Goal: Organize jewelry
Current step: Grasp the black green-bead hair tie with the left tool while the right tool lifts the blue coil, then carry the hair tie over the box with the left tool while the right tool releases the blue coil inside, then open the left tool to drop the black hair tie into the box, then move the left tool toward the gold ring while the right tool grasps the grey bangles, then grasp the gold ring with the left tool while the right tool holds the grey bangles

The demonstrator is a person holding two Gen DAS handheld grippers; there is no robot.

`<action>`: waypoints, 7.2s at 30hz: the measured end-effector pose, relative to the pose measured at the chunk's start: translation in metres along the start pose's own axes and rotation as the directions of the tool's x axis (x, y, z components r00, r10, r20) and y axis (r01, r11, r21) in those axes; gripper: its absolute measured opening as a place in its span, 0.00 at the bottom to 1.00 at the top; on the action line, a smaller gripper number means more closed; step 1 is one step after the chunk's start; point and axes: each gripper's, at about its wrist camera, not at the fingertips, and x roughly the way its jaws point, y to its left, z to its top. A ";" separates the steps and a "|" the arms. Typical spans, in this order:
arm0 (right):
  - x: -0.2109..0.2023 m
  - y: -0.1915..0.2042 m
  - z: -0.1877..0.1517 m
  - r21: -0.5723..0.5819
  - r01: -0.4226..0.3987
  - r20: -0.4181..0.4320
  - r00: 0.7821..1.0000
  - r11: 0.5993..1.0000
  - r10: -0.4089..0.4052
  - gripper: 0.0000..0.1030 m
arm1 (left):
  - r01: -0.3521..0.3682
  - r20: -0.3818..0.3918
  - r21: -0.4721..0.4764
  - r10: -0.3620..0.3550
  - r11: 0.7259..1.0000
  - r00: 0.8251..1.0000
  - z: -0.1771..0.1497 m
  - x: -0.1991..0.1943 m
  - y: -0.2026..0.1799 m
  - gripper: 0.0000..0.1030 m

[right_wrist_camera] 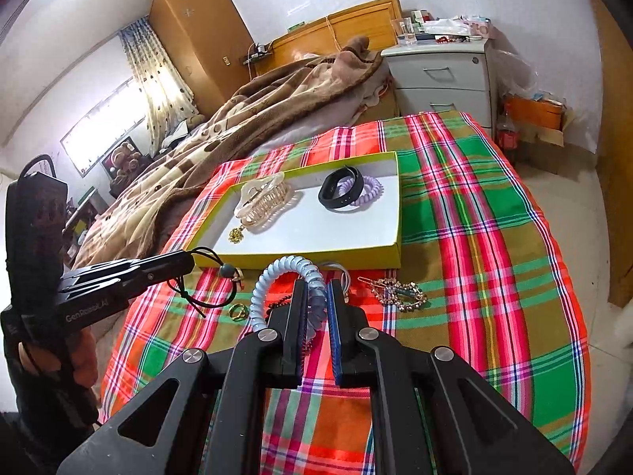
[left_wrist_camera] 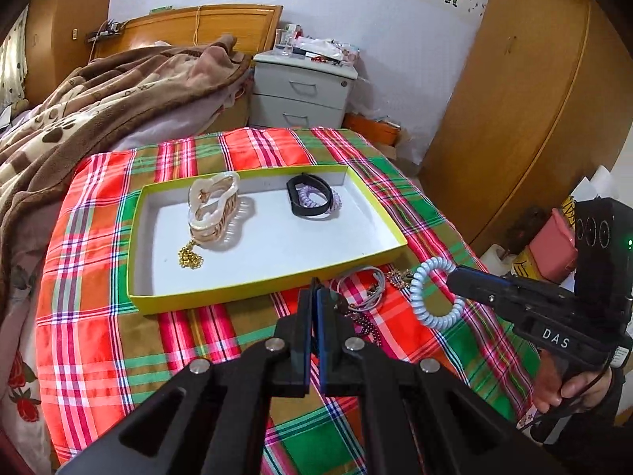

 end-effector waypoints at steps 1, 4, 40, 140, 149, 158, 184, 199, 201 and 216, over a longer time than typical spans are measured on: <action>0.000 -0.001 -0.001 0.000 0.000 0.000 1.000 1.000 0.000 0.10 | 0.032 -0.004 -0.014 -0.032 0.999 0.999 0.000 0.001 0.002 0.02; 0.002 -0.002 -0.001 0.008 0.002 -0.002 1.000 1.000 -0.002 0.10 | 0.023 -0.011 -0.012 -0.023 1.000 1.000 -0.001 0.004 0.003 0.02; 0.091 -0.026 0.071 0.031 0.091 -0.065 0.994 0.995 -0.089 0.10 | 0.030 -0.078 0.026 -0.028 0.999 0.997 0.084 0.098 0.030 0.02; 0.070 -0.011 0.023 -0.078 0.120 -0.067 0.990 0.990 -0.125 0.31 | -0.008 -0.055 -0.072 0.004 0.997 0.998 -0.019 0.034 0.040 0.44; 0.082 0.002 0.014 -0.101 0.096 -0.109 0.988 0.990 -0.106 0.31 | 0.001 -0.056 -0.114 -0.008 0.994 0.998 -0.036 0.028 0.048 0.44; 0.095 0.005 0.012 -0.103 0.139 -0.137 0.979 0.985 -0.152 0.31 | -0.019 -0.078 -0.146 0.007 0.989 0.997 -0.048 0.029 0.062 0.44; 0.074 0.000 0.018 -0.061 0.110 -0.067 0.991 0.992 -0.114 0.05 | -0.076 -0.143 -0.011 0.074 0.997 0.987 -0.050 0.055 0.031 0.44; 0.059 0.002 0.022 -0.056 0.089 -0.019 0.996 0.995 -0.090 0.05 | -0.200 -0.131 0.109 0.213 0.974 0.968 -0.047 0.068 0.010 0.44; 0.057 0.001 0.023 -0.055 0.087 -0.015 0.996 0.995 -0.088 0.05 | -0.204 -0.129 0.103 0.217 0.973 0.968 -0.046 0.069 0.011 0.44; 0.055 0.003 0.024 -0.053 0.088 -0.005 0.996 0.995 -0.088 0.05 | -0.212 -0.115 0.081 0.220 0.974 0.969 -0.045 0.068 0.013 0.22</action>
